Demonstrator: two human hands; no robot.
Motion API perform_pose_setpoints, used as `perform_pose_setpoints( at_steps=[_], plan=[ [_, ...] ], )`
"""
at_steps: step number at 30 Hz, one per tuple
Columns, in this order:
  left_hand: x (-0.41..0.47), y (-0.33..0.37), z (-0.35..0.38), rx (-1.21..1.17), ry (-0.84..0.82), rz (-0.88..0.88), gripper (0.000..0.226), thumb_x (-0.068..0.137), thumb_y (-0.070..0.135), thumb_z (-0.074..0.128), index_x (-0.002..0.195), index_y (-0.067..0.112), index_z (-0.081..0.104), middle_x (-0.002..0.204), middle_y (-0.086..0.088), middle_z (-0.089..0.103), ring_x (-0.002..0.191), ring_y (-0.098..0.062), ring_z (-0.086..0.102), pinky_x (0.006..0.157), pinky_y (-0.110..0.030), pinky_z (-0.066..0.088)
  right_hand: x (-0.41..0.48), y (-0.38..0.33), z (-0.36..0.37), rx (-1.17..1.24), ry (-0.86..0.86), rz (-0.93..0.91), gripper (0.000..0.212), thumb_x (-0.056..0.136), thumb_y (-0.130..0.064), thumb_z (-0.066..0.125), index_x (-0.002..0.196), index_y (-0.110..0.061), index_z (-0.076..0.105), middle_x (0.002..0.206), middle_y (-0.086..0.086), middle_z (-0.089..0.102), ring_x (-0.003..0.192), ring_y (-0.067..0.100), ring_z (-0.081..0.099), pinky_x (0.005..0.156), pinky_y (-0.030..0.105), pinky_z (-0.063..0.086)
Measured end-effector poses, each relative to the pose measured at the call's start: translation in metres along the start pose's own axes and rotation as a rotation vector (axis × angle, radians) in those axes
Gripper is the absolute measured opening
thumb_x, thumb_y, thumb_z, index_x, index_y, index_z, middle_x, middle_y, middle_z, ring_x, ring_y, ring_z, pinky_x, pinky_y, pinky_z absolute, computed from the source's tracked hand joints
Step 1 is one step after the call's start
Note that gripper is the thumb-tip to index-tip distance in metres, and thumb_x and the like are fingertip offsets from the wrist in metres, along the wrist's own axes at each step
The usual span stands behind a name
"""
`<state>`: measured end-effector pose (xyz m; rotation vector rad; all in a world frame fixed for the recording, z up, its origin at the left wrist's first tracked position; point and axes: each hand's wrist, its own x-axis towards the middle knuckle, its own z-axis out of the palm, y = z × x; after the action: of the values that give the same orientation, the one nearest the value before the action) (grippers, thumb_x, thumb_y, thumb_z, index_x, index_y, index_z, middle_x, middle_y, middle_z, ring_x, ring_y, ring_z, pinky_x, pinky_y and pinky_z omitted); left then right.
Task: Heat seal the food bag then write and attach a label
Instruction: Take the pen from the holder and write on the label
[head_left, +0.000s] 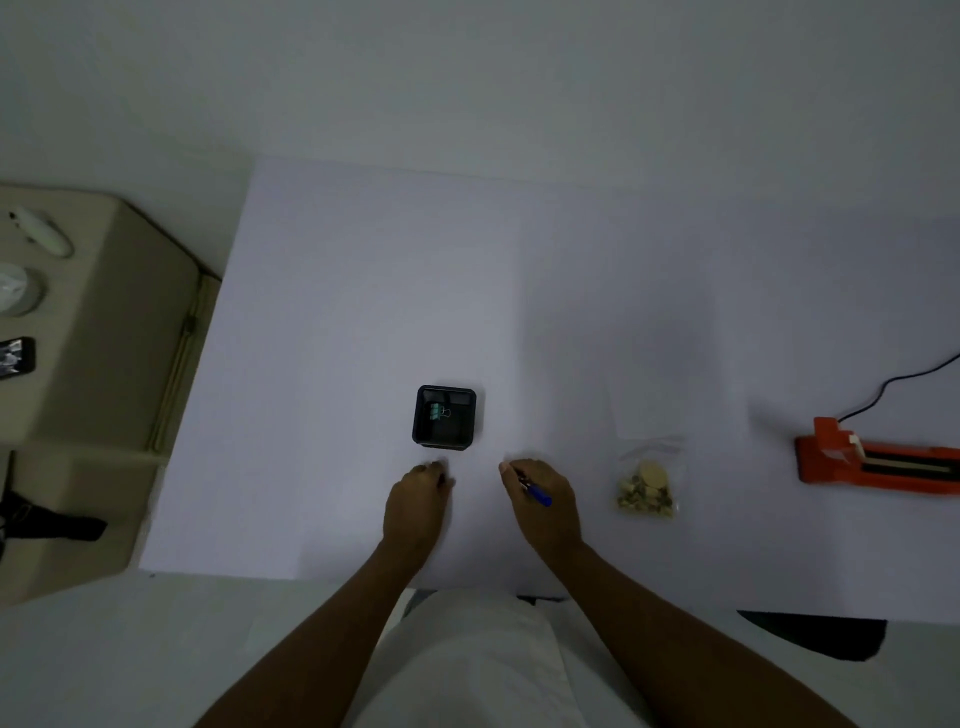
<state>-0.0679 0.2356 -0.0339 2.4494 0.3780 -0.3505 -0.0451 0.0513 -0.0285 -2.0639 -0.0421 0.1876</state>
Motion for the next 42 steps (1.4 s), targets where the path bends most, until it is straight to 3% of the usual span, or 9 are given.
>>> perform_pose_setpoints(
  at_steps=[5,9,11,15,21,29,35,39,42],
  plan=[
    [-0.005,0.01,-0.018,-0.271,-0.026,0.025,0.021,0.093,0.013,0.058,0.076,0.004,0.065,0.072,-0.007,0.068,0.061,-0.014,0.06,0.062,-0.028,0.051,-0.001,-0.038,0.0,0.127,0.005,0.073,0.057,0.094,-0.05,0.053,0.067,-0.001,0.064,0.063,0.016,0.063,0.058,0.028,0.06,0.058,0.048,0.052],
    [-0.014,0.039,-0.056,-0.607,-0.005,-0.03,0.014,0.093,0.009,0.057,0.089,0.01,0.071,0.072,0.003,0.07,0.062,-0.004,0.064,0.059,-0.015,0.051,0.006,-0.09,-0.011,0.301,0.048,0.17,0.026,0.095,-0.034,0.059,0.077,-0.024,0.075,0.072,0.013,0.073,0.059,0.014,0.065,0.055,0.032,0.054],
    [-0.015,0.052,-0.078,-0.764,-0.046,-0.068,0.015,0.094,0.011,0.056,0.093,0.014,0.071,0.076,0.0,0.071,0.064,-0.004,0.064,0.058,-0.018,0.052,0.01,-0.115,-0.02,0.319,0.067,0.14,0.028,0.097,-0.022,0.055,0.077,-0.022,0.075,0.067,0.016,0.071,0.049,0.011,0.058,0.052,0.029,0.051],
    [-0.012,0.071,-0.113,-0.973,-0.116,-0.111,0.017,0.095,0.015,0.056,0.098,0.008,0.07,0.081,-0.009,0.072,0.066,-0.012,0.065,0.059,-0.023,0.053,0.015,-0.149,-0.032,0.42,0.13,0.134,0.032,0.094,-0.03,0.053,0.077,-0.014,0.076,0.066,0.01,0.072,0.045,0.02,0.055,0.046,0.026,0.047],
    [-0.006,0.085,-0.134,-1.032,-0.204,-0.081,0.02,0.095,0.012,0.054,0.101,-0.001,0.068,0.077,-0.007,0.07,0.064,-0.012,0.062,0.06,-0.022,0.052,0.022,-0.169,-0.04,0.467,0.184,0.112,0.035,0.094,-0.035,0.052,0.079,-0.015,0.076,0.066,0.013,0.071,0.048,0.027,0.055,0.046,0.028,0.045],
    [-0.006,0.095,-0.136,-1.057,-0.272,-0.058,0.023,0.096,0.017,0.053,0.102,0.002,0.07,0.09,-0.018,0.071,0.072,-0.017,0.063,0.063,-0.025,0.052,0.028,-0.173,-0.039,0.48,0.172,0.148,0.036,0.092,-0.038,0.053,0.075,-0.018,0.077,0.063,0.026,0.064,0.048,0.027,0.053,0.046,0.025,0.042],
    [-0.003,0.096,-0.139,-1.077,-0.277,-0.073,0.025,0.097,0.017,0.052,0.101,0.0,0.069,0.09,-0.02,0.07,0.074,-0.021,0.061,0.064,-0.027,0.051,0.034,-0.177,-0.034,0.548,0.161,0.137,0.036,0.099,-0.024,0.05,0.079,-0.002,0.071,0.063,0.023,0.061,0.05,0.026,0.049,0.045,0.024,0.042],
    [-0.004,0.1,-0.142,-1.102,-0.255,-0.094,0.024,0.096,0.014,0.052,0.1,-0.003,0.069,0.078,-0.013,0.068,0.068,-0.019,0.06,0.06,-0.025,0.051,0.038,-0.18,-0.026,0.513,0.195,0.211,0.04,0.101,-0.021,0.049,0.065,-0.004,0.05,0.052,0.005,0.043,0.049,0.011,0.04,0.052,0.027,0.037],
    [-0.001,0.101,-0.144,-1.129,-0.238,-0.096,0.022,0.096,0.011,0.053,0.103,-0.001,0.069,0.078,-0.013,0.068,0.069,-0.022,0.059,0.069,-0.036,0.05,0.038,-0.179,-0.018,0.53,0.234,0.338,0.043,0.1,-0.019,0.05,0.058,-0.012,0.045,0.046,-0.006,0.043,0.046,0.007,0.042,0.055,0.029,0.038]
  ],
)
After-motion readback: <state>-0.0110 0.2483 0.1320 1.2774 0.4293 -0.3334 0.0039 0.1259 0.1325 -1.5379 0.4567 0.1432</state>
